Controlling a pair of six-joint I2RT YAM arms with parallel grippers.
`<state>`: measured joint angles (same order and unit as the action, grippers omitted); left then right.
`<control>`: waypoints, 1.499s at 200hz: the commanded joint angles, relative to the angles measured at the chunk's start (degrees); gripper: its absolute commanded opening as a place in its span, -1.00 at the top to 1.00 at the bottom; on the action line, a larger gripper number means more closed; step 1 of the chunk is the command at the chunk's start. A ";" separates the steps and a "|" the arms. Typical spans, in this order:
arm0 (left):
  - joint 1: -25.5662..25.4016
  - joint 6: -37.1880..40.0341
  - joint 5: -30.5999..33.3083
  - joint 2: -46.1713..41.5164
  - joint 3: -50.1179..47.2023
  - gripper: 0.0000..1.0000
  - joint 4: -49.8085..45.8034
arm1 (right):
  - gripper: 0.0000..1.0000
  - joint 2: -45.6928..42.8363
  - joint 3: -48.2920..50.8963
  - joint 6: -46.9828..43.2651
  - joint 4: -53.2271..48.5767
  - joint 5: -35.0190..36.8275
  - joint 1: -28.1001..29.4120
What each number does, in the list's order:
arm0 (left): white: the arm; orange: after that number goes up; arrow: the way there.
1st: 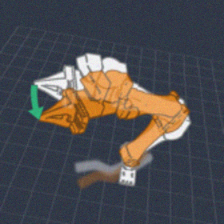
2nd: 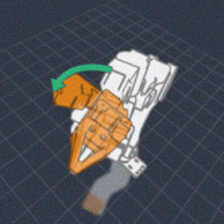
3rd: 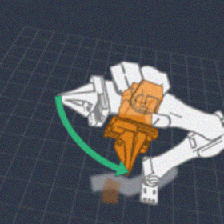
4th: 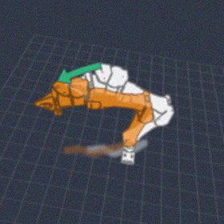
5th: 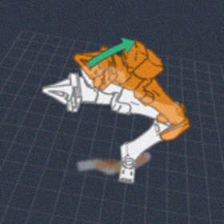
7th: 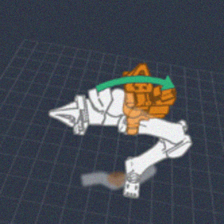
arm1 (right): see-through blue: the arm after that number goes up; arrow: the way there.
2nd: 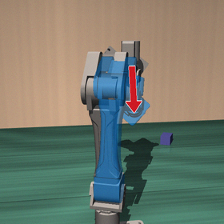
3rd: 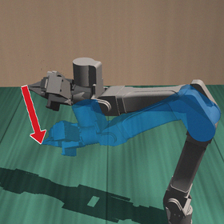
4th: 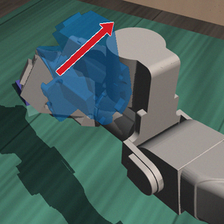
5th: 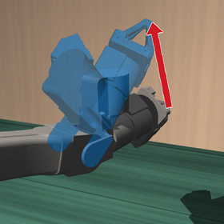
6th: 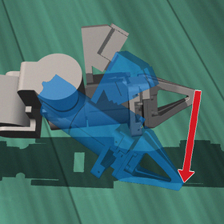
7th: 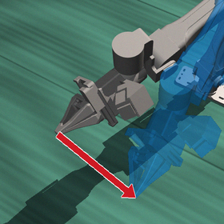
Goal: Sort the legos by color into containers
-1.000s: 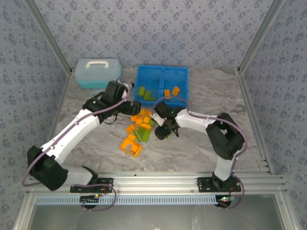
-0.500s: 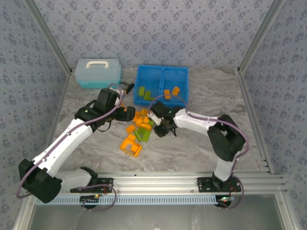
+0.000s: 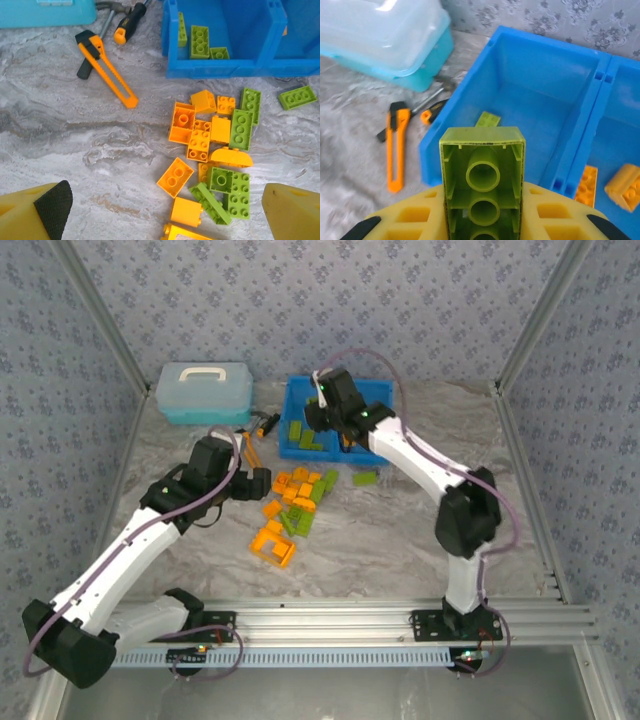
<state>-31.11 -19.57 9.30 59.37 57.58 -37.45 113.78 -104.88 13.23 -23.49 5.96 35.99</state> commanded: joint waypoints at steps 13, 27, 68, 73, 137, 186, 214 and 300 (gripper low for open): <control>0.26 -1.72 0.81 -3.39 -2.01 -0.99 -1.04 | 0.41 14.91 -16.27 3.00 -8.10 0.73 -0.35; 0.28 -2.11 0.65 -4.16 -3.01 -0.99 -0.98 | 0.41 19.91 -22.10 3.26 -10.16 0.46 -0.22; 0.31 -3.47 -1.13 -3.92 -5.34 -0.98 -0.52 | 0.24 24.99 -28.06 5.84 -13.68 -0.30 -0.44; 0.29 -3.69 -1.42 -3.79 -5.68 -0.99 -0.43 | 0.20 24.65 -28.10 5.73 -13.77 -0.37 -0.33; 0.27 -1.68 -5.36 4.12 -9.48 -0.98 5.31 | -0.11 15.39 -27.52 1.52 -16.73 -2.70 0.57; 0.10 4.28 -1.64 16.40 -8.47 -0.56 8.03 | -0.15 -0.23 -13.26 -3.65 -14.15 -5.79 3.42; -0.26 6.32 -2.29 19.26 -9.57 -0.49 11.00 | -0.29 -10.01 -0.54 -3.42 -11.23 -5.56 3.91; -2.50 9.17 -4.78 32.94 -1.74 -0.43 7.38 | -0.40 -22.66 13.37 -2.22 -7.47 -6.15 1.43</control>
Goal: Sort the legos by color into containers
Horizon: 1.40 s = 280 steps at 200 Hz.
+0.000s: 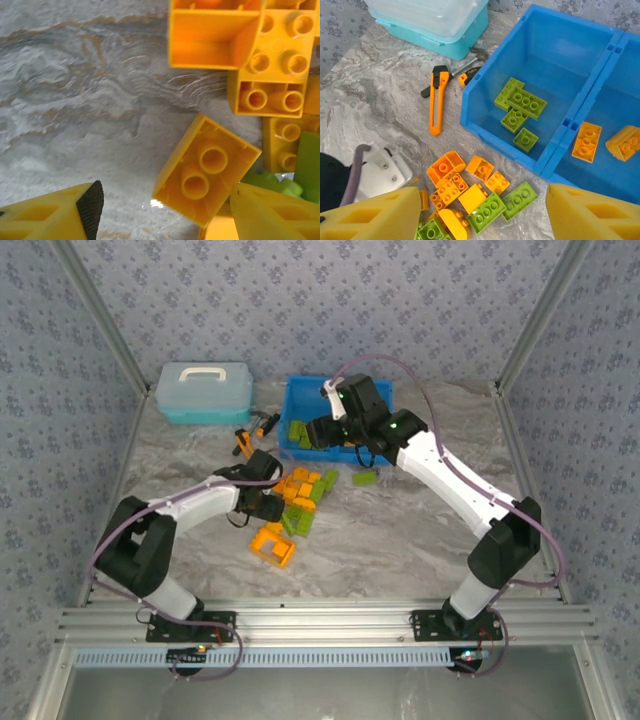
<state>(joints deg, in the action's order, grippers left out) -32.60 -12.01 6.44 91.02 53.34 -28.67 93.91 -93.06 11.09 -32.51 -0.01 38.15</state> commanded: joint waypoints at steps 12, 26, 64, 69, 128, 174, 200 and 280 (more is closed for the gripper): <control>-1.08 1.77 -2.84 2.06 3.27 -0.43 -1.33 | -0.40 -2.94 2.02 0.18 1.79 -0.66 -1.06; -1.23 2.08 -2.83 3.33 4.25 -0.43 -1.61 | -0.40 -2.94 2.32 0.45 1.76 -1.25 -1.35; -1.21 1.91 -0.47 8.22 7.90 -0.25 -4.67 | -0.41 -4.15 2.95 0.42 1.88 -1.40 -1.50; -1.25 1.82 -0.44 8.65 8.18 -0.22 -5.04 | -0.41 -4.45 3.17 0.42 1.91 -1.44 -1.60; -1.29 -1.17 -0.80 8.03 7.62 0.17 -4.58 | -0.44 -6.74 4.76 2.10 2.79 -1.47 -2.38; -1.38 -6.72 0.08 -2.04 12.71 0.24 -6.86 | -0.64 -13.52 10.02 9.89 4.44 3.37 -4.97; -3.43 -11.82 1.65 -3.70 21.77 0.25 -5.65 | -0.74 -20.43 17.27 13.95 6.38 8.65 -6.19; -13.29 -6.42 4.65 34.04 73.17 0.30 -9.72 | -0.81 -35.70 32.37 17.52 4.71 14.78 -6.14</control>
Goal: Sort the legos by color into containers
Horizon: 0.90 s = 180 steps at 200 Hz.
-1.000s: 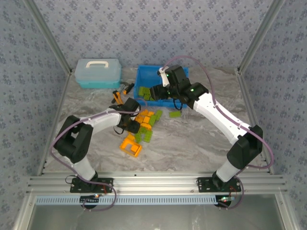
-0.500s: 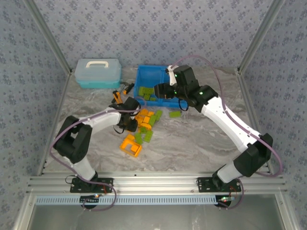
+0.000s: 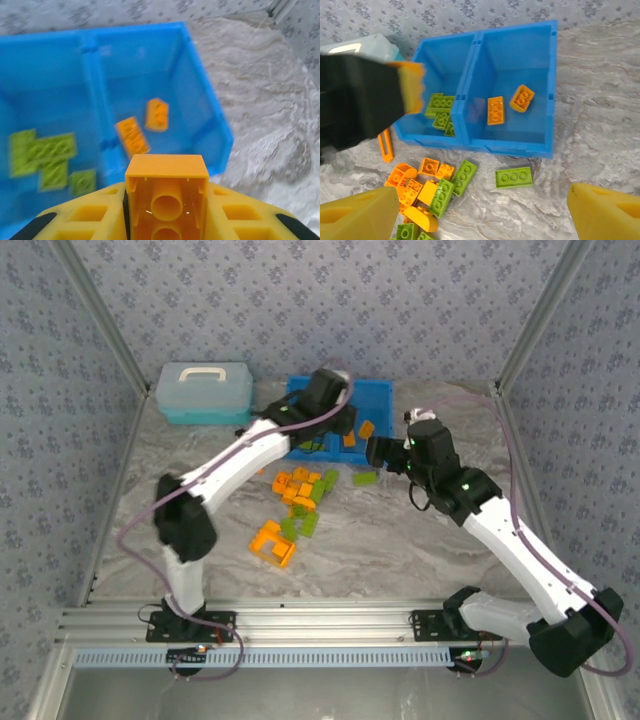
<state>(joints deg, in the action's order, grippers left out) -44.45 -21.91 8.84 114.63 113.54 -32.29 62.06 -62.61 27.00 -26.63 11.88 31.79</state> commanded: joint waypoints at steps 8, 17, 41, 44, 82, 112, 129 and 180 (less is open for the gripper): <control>-1.67 4.76 3.34 14.89 18.87 0.30 -8.34 | -0.81 -4.80 2.59 1.53 -1.56 2.97 0.22; -1.78 5.71 4.47 20.07 25.61 0.30 -10.70 | -0.81 -5.68 3.27 1.48 -1.97 3.14 0.15; -1.78 7.38 8.50 30.68 37.65 0.30 -12.68 | -0.82 -6.94 4.33 1.09 -2.81 3.21 0.16; -1.78 7.81 8.89 31.49 38.29 0.30 -12.48 | -0.82 -7.03 4.35 0.92 -2.95 3.09 0.11; -1.35 7.60 8.14 34.87 39.49 0.16 -10.27 | -0.83 -7.00 3.15 -1.47 -4.52 2.71 0.03; -1.83 7.75 5.38 32.64 39.57 -0.29 -9.80 | -0.84 -6.87 2.76 -2.63 -4.32 3.45 0.02; -1.92 7.59 4.81 29.77 39.48 -0.40 -10.00 | -0.84 -6.85 2.47 -3.16 -4.46 3.75 -0.17; -1.65 7.93 7.19 13.73 31.03 -0.46 -15.47 | -0.85 -4.48 3.89 -9.45 -2.78 -3.36 -0.21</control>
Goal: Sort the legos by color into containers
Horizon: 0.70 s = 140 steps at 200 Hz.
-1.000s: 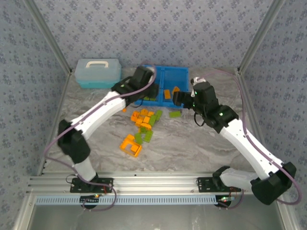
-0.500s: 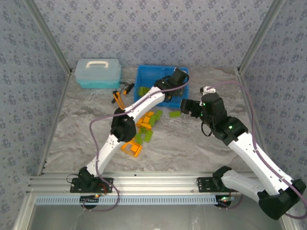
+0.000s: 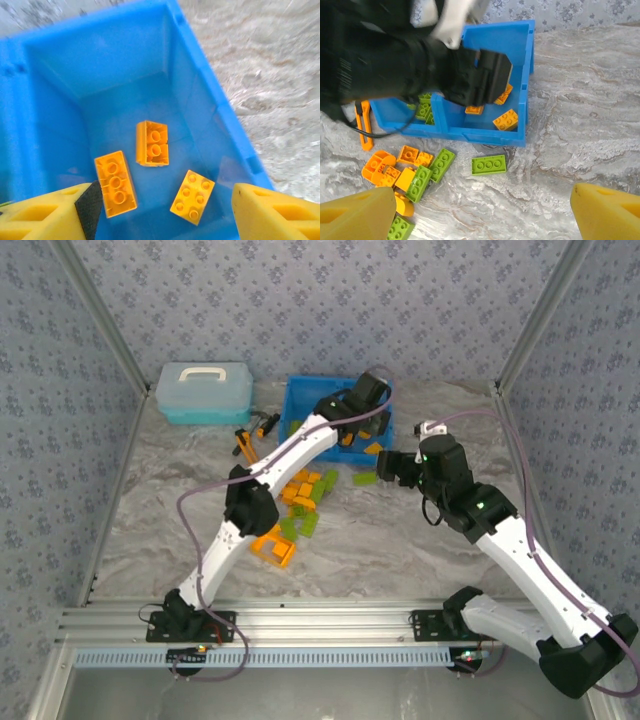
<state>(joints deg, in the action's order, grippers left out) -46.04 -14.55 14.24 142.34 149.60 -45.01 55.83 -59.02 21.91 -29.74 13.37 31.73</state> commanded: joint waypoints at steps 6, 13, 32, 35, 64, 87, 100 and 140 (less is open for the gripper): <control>0.06 0.81 2.47 -17.15 -9.49 -0.46 -2.11 | -0.84 2.91 0.08 -3.77 0.08 -5.99 -0.01; 0.22 1.11 3.27 -21.39 -15.31 -0.47 -0.73 | -0.83 4.26 -0.03 -2.08 -0.22 -6.62 0.53; 1.12 0.76 4.30 -33.29 -33.28 -0.50 4.57 | -0.81 8.50 1.78 3.86 1.52 -7.08 4.04; 1.37 0.44 4.30 -35.15 -35.97 -0.50 5.38 | -0.81 9.23 2.31 4.79 2.04 -7.11 4.64; 5.71 -5.77 0.49 -50.03 -59.68 -0.56 9.96 | -0.82 18.73 4.70 12.98 8.13 -6.60 14.05; 8.03 -7.63 -2.87 -59.64 -73.03 -0.72 10.46 | -0.85 27.99 1.67 15.22 8.77 -6.21 18.97; 8.74 -8.51 -3.18 -64.15 -78.32 -0.82 9.89 | -0.86 32.98 0.36 15.23 10.32 -6.87 20.37; 11.34 -9.87 -2.64 -73.90 -87.56 -0.97 8.99 | -0.91 45.57 -7.47 14.64 10.22 -10.02 23.15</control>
<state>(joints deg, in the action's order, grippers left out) -36.32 -22.59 12.36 74.59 63.90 -36.99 97.12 -60.93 35.05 -20.51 4.62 53.21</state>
